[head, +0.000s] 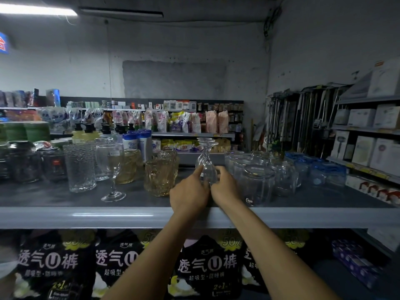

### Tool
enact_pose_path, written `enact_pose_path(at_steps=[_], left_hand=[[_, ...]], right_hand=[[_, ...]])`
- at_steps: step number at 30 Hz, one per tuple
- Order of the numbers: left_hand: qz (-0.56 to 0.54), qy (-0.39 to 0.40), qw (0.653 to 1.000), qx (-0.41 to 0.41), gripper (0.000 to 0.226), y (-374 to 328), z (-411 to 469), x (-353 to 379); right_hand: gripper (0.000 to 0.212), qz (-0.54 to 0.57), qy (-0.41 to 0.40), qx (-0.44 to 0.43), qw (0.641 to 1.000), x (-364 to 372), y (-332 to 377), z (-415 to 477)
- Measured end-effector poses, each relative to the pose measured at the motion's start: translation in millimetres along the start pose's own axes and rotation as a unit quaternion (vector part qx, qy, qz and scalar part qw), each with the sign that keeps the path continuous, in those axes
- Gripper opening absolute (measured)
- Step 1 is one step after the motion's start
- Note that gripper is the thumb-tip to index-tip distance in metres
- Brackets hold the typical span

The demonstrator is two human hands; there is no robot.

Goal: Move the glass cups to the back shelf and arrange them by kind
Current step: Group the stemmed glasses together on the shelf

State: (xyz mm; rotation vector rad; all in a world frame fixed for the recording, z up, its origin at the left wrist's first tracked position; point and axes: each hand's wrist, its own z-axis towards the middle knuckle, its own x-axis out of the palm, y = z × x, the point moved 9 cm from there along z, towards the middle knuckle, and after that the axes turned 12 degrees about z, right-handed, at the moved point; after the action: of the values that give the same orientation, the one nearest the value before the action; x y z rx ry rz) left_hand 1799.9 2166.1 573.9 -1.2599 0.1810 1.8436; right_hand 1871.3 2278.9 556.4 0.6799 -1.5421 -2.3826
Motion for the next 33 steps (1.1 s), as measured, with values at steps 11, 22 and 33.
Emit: enact_pose_path(at_steps=[11,22,33], left_hand=[[-0.003,-0.006,0.999,0.038,0.065,-6,-2,-2],[-0.001,-0.008,1.0,0.023,0.062,-3,-1,-1],[-0.013,-0.04,0.999,0.007,0.057,1,2,2]], right_hand=[[0.077,0.007,0.034,0.001,0.999,6,2,-2],[0.067,0.006,0.006,-0.016,1.0,1,4,-3],[0.066,-0.009,0.004,-0.029,1.0,-4,13,-10]])
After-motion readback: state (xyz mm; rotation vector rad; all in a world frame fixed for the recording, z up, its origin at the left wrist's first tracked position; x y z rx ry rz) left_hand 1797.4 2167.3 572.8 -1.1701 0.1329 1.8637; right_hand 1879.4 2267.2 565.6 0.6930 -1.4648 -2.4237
